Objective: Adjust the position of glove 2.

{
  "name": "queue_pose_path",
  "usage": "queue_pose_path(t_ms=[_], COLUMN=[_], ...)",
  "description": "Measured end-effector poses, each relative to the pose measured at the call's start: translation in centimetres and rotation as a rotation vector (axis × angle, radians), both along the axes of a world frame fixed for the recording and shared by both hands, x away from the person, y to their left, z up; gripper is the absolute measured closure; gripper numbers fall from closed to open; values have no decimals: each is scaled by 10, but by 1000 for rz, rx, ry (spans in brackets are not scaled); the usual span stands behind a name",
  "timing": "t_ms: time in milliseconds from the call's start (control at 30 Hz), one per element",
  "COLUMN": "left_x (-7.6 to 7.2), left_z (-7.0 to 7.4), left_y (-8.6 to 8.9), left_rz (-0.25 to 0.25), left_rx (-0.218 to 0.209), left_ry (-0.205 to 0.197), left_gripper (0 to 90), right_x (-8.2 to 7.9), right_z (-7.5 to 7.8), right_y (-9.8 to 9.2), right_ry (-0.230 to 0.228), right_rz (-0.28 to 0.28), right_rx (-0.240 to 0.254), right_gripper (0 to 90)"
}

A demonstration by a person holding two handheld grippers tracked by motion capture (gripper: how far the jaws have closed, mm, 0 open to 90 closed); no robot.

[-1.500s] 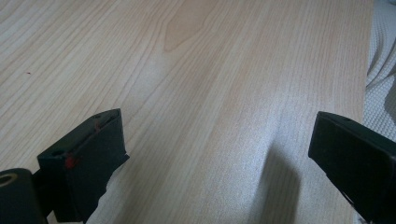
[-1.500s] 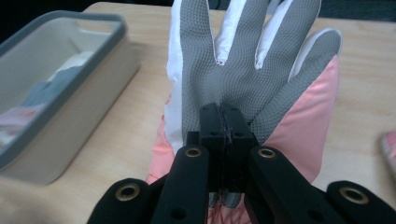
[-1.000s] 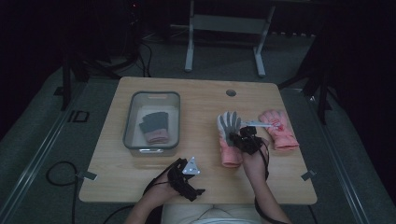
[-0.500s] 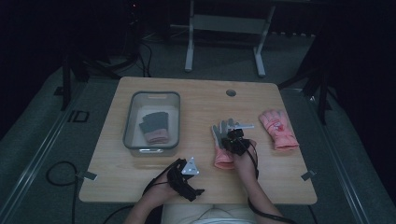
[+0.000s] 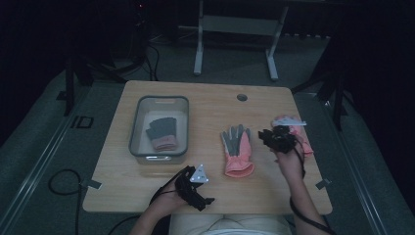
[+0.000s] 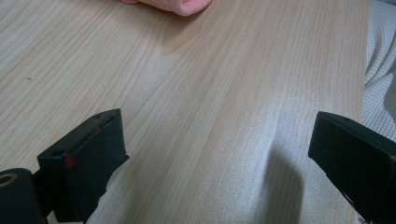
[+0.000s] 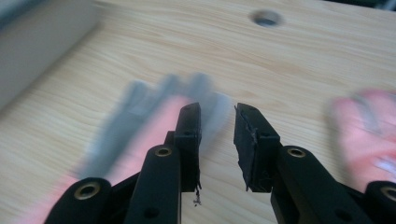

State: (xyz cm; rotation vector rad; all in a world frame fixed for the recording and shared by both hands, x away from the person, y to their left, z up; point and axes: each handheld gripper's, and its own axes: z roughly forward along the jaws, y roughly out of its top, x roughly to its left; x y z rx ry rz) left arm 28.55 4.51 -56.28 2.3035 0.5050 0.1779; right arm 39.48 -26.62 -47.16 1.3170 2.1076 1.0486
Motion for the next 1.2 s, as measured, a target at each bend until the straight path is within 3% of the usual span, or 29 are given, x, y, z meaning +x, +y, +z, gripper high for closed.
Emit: queue_pose_path(t_ms=[133, 233, 400, 500, 600, 700, 800, 867, 1000, 1200], left_x=[0, 0, 0, -1, 0, 0, 0, 0, 1, 1], left_z=[-1, -1, -1, -2, -2, -3, -3, -2, -3, -3], left_y=[0, -1, -2, -2, -1, -1, -1, 0, 1, 1], left_rz=[-2, 1, -3, -3, -4, -5, 9, 8, 9, 7], left_rx=[14, 13, 18, 23, 14, 13, 22, 14, 14, 9], left_ry=[-4, -7, -15, -48, -37, -36, -61, -52, -46, -44], left_gripper=[33, 33, 33, 34, 34, 34, 33, 33, 34, 33], right_x=[6, 15, 32, 42, 52, 61, 67, 69, 70, 73], right_z=[-4, -10, -16, -19, -24, -32, -41, -48, -55, -53], right_y=[-48, -79, -118, -125, -123, -121, -117, -117, -117, -114], right_ry=[-11, -6, 18, 28, 37, 60, 86, 100, 101, 132], right_rz=[-40, -76, -138, -134, -132, -122, -101, -102, -115, -157], right_rx=[-32, -90, -148, -164, -209, -203, -237, -241, -228, -224], right_gripper=[700, 681, 649, 634, 611, 587, 541, 550, 634, 804])
